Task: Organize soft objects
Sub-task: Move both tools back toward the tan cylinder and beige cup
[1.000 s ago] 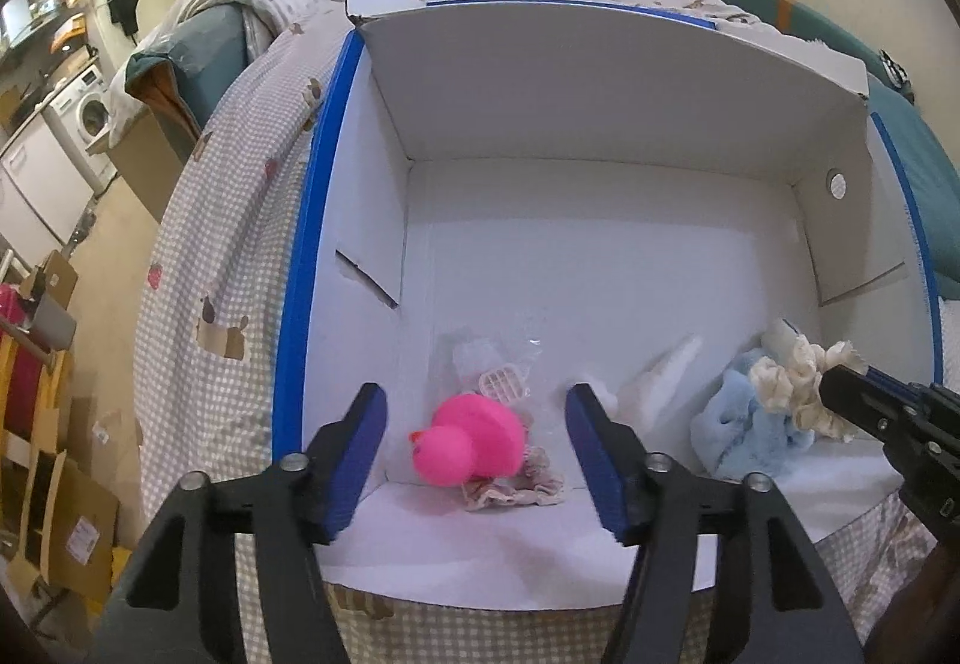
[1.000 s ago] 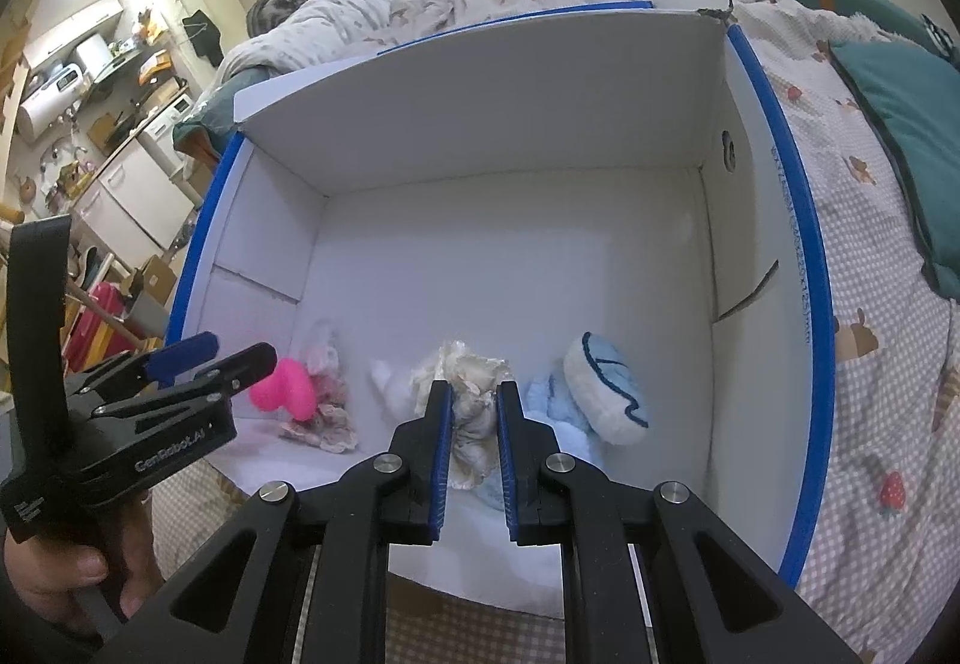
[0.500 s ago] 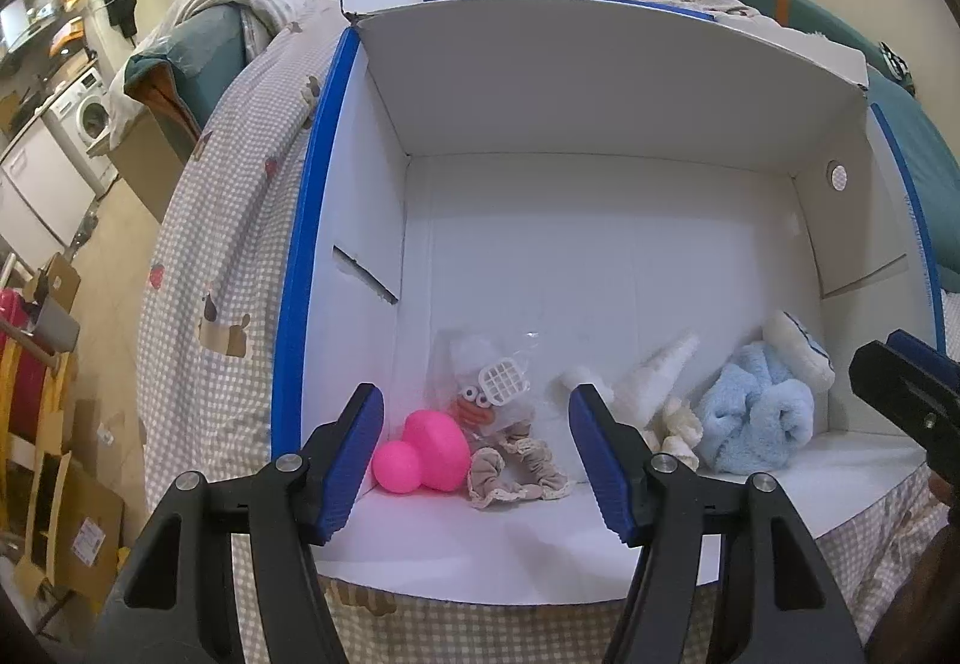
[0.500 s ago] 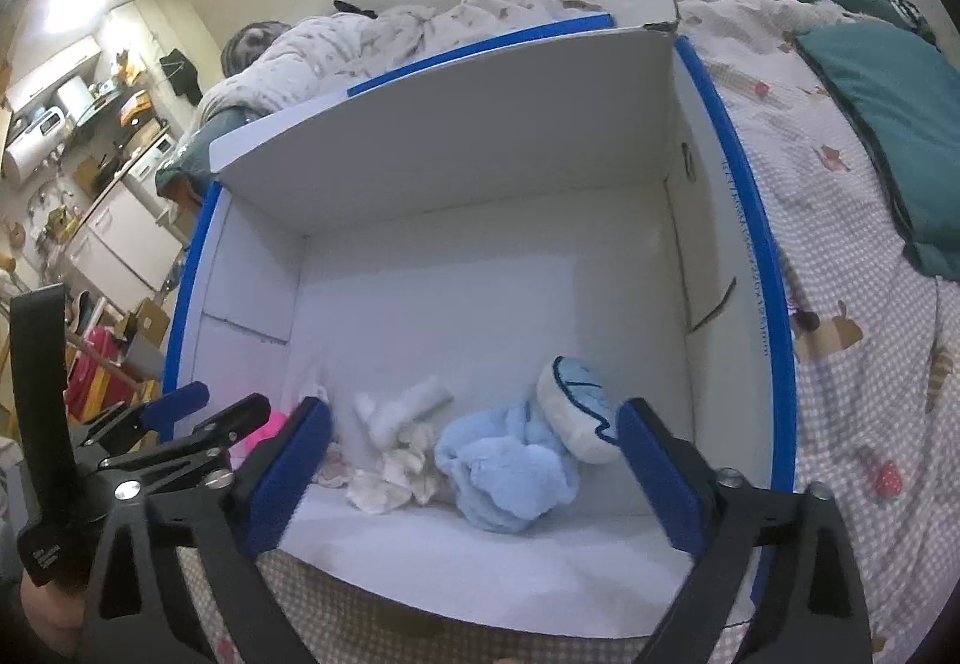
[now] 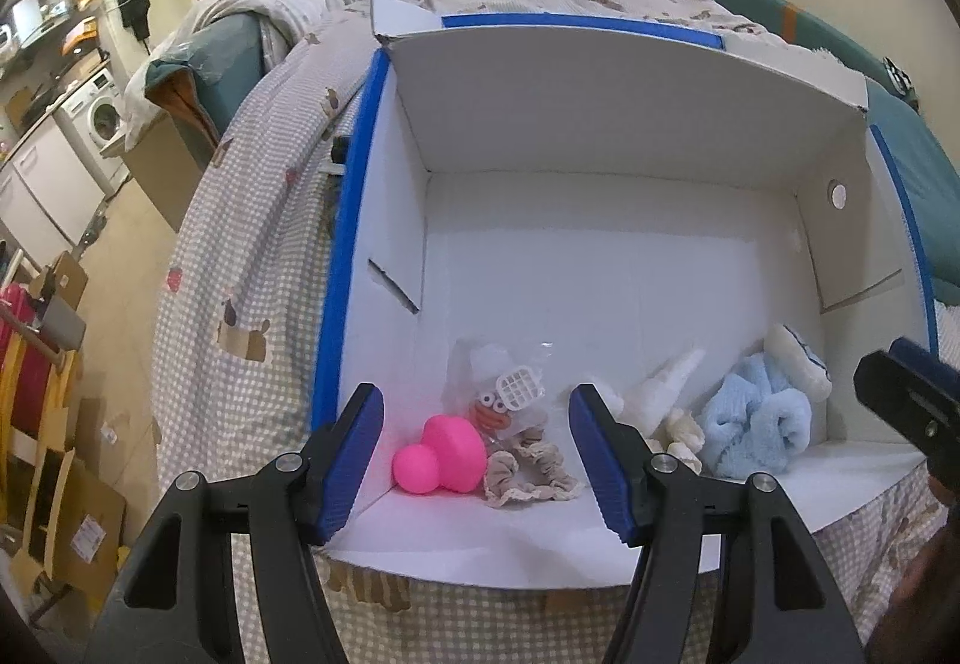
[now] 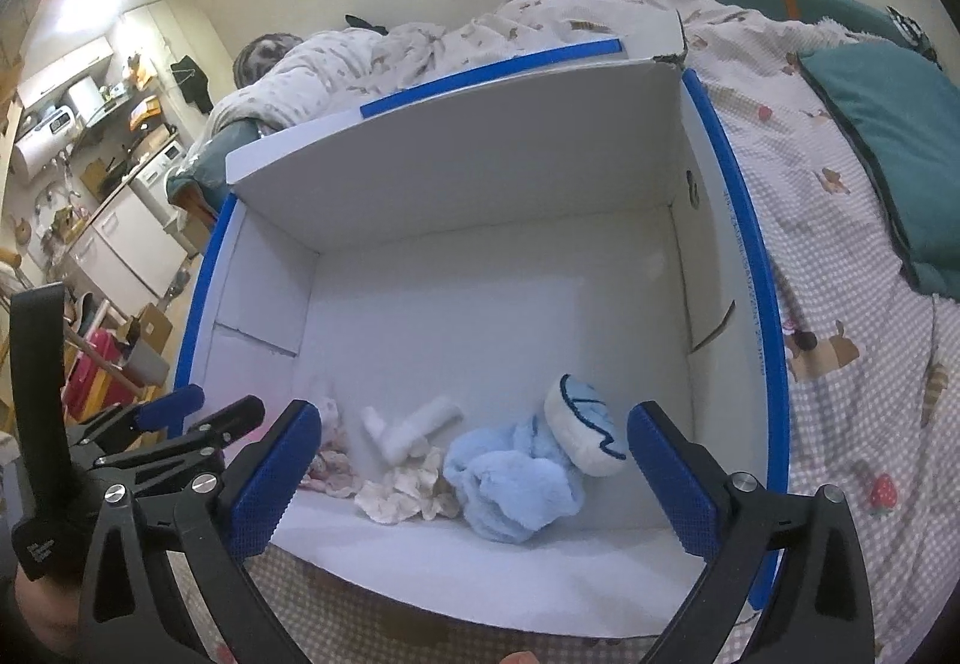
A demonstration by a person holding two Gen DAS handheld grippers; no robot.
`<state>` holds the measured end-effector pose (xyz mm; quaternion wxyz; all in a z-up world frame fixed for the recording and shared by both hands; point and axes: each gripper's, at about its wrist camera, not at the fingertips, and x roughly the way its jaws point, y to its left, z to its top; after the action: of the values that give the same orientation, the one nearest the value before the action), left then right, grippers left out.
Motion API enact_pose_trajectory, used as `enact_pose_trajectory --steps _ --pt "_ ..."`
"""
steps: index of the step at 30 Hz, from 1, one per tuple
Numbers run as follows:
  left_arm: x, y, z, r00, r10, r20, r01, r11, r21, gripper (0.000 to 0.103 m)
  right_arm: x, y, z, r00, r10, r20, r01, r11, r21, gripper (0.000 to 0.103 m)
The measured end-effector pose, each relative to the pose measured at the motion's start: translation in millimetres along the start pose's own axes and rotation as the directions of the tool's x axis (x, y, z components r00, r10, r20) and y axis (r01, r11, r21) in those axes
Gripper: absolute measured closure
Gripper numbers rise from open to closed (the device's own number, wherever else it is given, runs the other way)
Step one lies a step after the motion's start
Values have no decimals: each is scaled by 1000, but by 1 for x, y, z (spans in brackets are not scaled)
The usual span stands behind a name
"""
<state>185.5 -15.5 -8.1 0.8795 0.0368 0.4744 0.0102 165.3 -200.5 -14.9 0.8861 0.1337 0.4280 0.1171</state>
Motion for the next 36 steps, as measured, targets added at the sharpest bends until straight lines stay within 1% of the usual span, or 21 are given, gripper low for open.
enact_pose_trajectory --steps 2,4,8,12,20,23,25,28,30,33,35,36 --pt "-4 3 -2 1000 1 4 -1 1000 -4 42 0 0 -2 1000 5 -16 -5 1000 5 0" --pt "-10 6 -3 1000 2 10 -2 1000 -9 42 -1 2 -5 1000 -11 -22 10 1000 -13 0" --pt "-23 12 -9 1000 -2 24 3 1000 -10 42 -9 6 -12 1000 -16 -22 15 999 -35 0" --pt "-33 13 -18 1000 0 28 0 1000 10 42 -19 10 -22 1000 -23 -20 22 998 -50 0" --pt "-52 24 -40 1000 -12 25 13 1000 -23 42 -35 14 -46 999 -3 -39 2 999 -37 0" --pt "-58 26 -49 1000 -18 19 19 999 -31 42 -40 20 -57 998 -32 -52 28 998 -60 0" --pt "-62 26 -57 1000 -21 11 21 999 -36 42 -42 22 -65 996 -60 -66 57 997 -47 0" --pt "-67 28 -70 1000 -26 -5 26 998 -52 42 -46 25 -80 993 -52 -103 51 999 -12 0" --pt "-69 30 -77 999 -31 -15 30 998 -62 42 -48 31 -91 992 -42 -121 40 999 -23 0" --pt "-71 33 -87 999 -16 -30 14 997 -72 42 -50 40 -106 988 -60 -145 54 998 -43 0" --pt "-69 36 -94 999 -7 -50 4 997 -79 42 -49 40 -115 983 -74 -170 69 997 -33 0" --pt "-65 36 -100 997 -4 -77 -3 997 -83 42 -47 39 -118 980 -84 -183 80 996 -29 0"
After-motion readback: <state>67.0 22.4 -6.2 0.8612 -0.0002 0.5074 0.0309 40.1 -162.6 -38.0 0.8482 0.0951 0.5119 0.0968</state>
